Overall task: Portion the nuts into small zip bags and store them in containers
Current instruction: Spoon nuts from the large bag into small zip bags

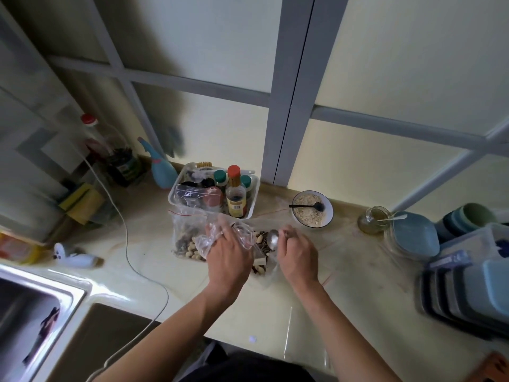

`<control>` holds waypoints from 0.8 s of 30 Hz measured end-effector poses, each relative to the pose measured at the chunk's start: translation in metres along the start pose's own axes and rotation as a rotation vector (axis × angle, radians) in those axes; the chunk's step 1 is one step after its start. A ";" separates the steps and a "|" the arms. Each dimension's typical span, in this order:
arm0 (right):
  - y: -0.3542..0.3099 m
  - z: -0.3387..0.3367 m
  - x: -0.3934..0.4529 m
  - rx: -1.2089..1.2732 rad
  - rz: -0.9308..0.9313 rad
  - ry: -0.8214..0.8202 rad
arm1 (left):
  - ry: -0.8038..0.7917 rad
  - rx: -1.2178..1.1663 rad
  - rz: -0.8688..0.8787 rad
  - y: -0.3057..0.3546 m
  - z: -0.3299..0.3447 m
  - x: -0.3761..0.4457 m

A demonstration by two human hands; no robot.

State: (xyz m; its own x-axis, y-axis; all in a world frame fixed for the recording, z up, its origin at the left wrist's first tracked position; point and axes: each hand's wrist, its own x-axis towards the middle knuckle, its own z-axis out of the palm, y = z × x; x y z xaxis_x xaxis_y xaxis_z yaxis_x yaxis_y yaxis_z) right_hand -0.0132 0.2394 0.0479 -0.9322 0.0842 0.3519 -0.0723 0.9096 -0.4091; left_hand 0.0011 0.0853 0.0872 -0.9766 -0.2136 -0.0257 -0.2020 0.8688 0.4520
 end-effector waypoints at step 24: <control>0.001 0.005 -0.019 0.287 -0.211 -0.275 | -0.075 0.151 0.086 0.034 -0.017 -0.003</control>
State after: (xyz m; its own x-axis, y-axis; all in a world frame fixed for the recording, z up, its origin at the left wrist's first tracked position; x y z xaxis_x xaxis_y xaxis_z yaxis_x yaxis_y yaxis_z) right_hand 0.0027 0.2365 0.0366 -0.9434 -0.2374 0.2315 -0.3299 0.7427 -0.5827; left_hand -0.0013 0.1076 0.1179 -0.9923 -0.1070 -0.0619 -0.1212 0.9408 0.3165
